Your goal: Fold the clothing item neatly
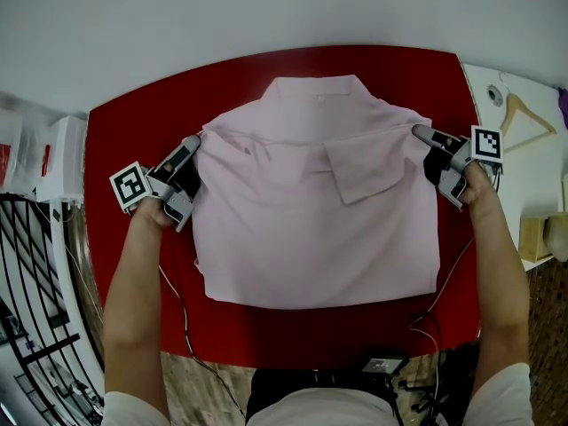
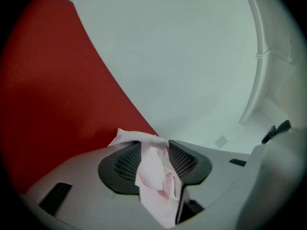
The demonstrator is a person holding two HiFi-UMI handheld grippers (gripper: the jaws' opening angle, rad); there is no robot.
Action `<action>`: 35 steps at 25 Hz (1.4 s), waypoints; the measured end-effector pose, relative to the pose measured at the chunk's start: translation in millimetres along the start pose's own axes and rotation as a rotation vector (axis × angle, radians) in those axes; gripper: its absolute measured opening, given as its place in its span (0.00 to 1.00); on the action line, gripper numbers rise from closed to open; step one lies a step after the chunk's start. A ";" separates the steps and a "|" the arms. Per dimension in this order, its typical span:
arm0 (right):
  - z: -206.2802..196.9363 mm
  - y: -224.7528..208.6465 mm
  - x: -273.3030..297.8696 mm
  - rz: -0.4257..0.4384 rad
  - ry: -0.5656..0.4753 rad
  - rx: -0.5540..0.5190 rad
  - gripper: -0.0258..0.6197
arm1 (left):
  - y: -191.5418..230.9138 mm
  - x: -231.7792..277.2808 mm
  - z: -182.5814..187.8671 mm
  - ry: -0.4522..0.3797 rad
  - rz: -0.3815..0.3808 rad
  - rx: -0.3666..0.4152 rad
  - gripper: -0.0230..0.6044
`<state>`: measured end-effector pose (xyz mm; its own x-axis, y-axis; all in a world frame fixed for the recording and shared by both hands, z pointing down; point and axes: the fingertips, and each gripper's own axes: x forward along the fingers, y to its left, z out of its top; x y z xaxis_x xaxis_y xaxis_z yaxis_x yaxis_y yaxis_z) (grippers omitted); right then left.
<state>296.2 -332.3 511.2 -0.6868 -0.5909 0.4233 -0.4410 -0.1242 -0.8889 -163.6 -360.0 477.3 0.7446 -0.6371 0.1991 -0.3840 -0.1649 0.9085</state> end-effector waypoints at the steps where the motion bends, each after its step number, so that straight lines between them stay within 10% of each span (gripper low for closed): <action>1: 3.8 -0.8 -1.4 0.011 -0.022 0.023 0.25 | 3.0 -1.0 0.5 0.001 0.010 -0.007 0.31; 8: 15.7 -8.9 -7.0 0.013 -0.077 0.109 0.28 | 18.8 -9.4 -6.3 0.103 0.112 0.040 0.36; 21: 2.1 -13.2 -11.3 -0.054 0.029 0.104 0.28 | -7.5 -14.7 -31.4 0.194 0.069 0.078 0.36; 35: -38.7 22.3 -52.8 -0.138 0.102 -0.452 0.28 | -82.8 -15.5 -91.8 0.263 -0.088 0.435 0.36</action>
<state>300.3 -273.1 475.8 -0.6469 -0.5097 0.5672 -0.7238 0.1763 -0.6671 -93.3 -267.4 432.8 0.8751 -0.4049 0.2651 -0.4634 -0.5434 0.7000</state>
